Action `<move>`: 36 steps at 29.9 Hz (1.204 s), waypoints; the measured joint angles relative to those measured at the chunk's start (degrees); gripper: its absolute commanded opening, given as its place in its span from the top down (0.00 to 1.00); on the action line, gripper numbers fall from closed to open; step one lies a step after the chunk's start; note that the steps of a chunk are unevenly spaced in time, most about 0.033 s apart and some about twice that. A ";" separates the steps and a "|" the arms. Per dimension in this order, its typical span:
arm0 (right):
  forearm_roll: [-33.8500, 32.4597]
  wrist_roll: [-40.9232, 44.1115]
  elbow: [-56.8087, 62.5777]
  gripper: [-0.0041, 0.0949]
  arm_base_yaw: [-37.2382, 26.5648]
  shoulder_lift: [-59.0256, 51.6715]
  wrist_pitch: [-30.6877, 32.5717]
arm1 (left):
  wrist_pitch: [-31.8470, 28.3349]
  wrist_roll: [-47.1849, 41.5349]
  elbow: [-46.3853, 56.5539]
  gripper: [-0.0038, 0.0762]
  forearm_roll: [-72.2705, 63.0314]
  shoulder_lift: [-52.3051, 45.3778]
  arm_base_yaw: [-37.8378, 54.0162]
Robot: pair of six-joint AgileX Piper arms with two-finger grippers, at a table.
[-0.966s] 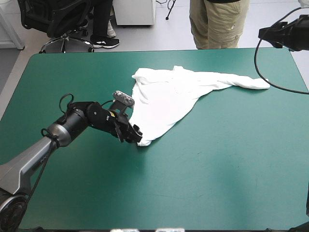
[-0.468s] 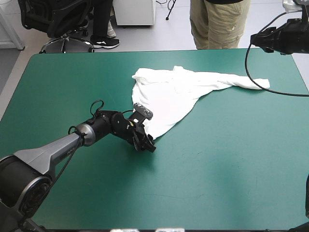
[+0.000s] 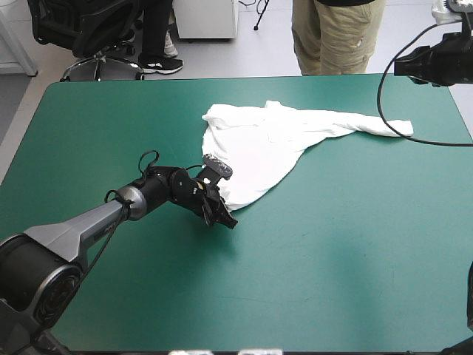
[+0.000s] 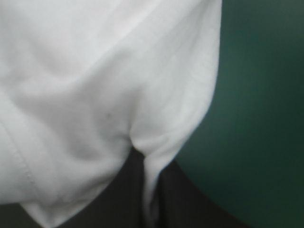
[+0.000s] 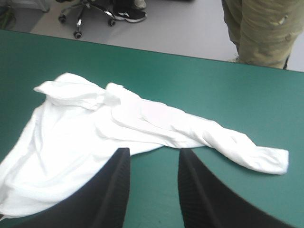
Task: Fold the cloth
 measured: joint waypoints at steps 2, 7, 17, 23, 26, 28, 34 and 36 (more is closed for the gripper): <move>-2.76 1.13 0.00 0.63 0.00 1.38 0.00 | 0.05 0.00 0.00 0.96 -0.02 0.00 0.00; -10.06 2.97 0.06 0.49 0.00 7.04 -0.59 | 0.11 0.00 0.00 0.96 -0.09 0.04 0.00; -16.65 7.25 0.20 0.50 0.00 22.91 -14.51 | 0.11 0.04 -0.06 0.96 -0.13 0.04 0.00; -17.09 8.90 0.30 0.55 0.00 30.99 -23.42 | 0.15 0.04 -0.06 0.96 -0.13 0.04 0.00; -17.26 9.87 0.46 0.55 0.00 34.54 -25.82 | 0.15 0.04 -0.06 0.96 -0.13 0.04 0.00; -17.26 10.48 0.46 0.55 -0.10 36.48 -27.17 | 0.15 0.04 -0.06 0.96 -0.13 0.04 0.00; -17.49 11.72 0.50 0.55 -1.24 40.39 -28.46 | 0.15 0.04 -0.06 0.96 -0.15 0.04 0.00; -17.77 11.79 0.50 0.58 -1.37 40.59 -28.39 | 0.10 0.04 -0.06 0.96 -0.28 0.04 0.00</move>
